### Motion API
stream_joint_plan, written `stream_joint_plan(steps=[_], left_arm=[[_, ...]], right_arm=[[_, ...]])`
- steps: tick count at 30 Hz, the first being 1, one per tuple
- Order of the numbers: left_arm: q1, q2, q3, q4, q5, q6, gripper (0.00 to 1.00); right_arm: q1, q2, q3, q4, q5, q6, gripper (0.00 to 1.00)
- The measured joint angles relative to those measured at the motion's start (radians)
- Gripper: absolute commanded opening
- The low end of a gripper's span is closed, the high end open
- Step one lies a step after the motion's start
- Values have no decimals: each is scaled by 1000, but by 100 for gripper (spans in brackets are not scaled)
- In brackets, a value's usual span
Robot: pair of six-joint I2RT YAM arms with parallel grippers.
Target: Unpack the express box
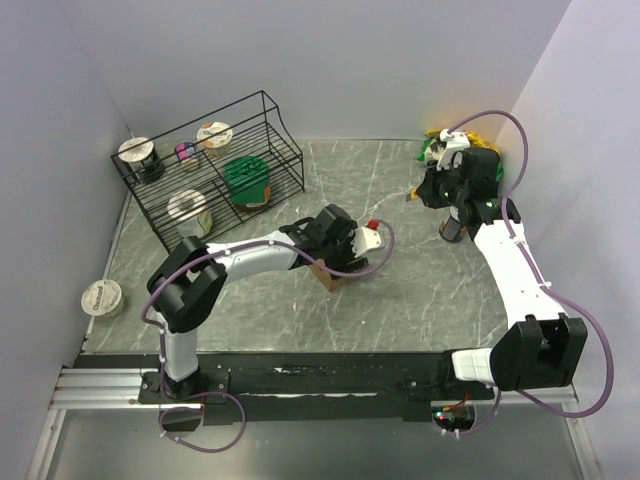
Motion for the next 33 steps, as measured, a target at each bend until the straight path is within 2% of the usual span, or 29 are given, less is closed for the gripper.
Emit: stream_joint_plan(steps=[3, 5, 9, 13, 15, 19, 23, 28, 33], left_arm=[[11, -54, -74, 6, -9, 93, 73], [43, -132, -175, 8, -20, 184, 73], [167, -296, -361, -5, -53, 354, 78], [288, -439, -407, -35, -14, 381, 83], [302, -512, -405, -19, 0, 320, 83], [317, -572, -338, -13, 11, 47, 82], [409, -491, -249, -59, 29, -257, 83], [539, -408, -294, -119, 67, -565, 84], [548, -380, -300, -119, 100, -698, 83]], right_arm=[[-3, 0, 0, 1, -4, 0, 0], [-4, 0, 0, 2, -8, 2, 0], [-5, 0, 0, 2, -30, 4, 0], [-5, 1, -6, 5, -81, 12, 0], [1, 1, -17, 3, -100, 19, 0], [17, 15, -20, 1, -117, 22, 0], [31, 30, -18, -5, -128, 21, 0], [43, 42, -8, -8, -130, 21, 0], [51, 43, -8, -9, -131, 19, 0]])
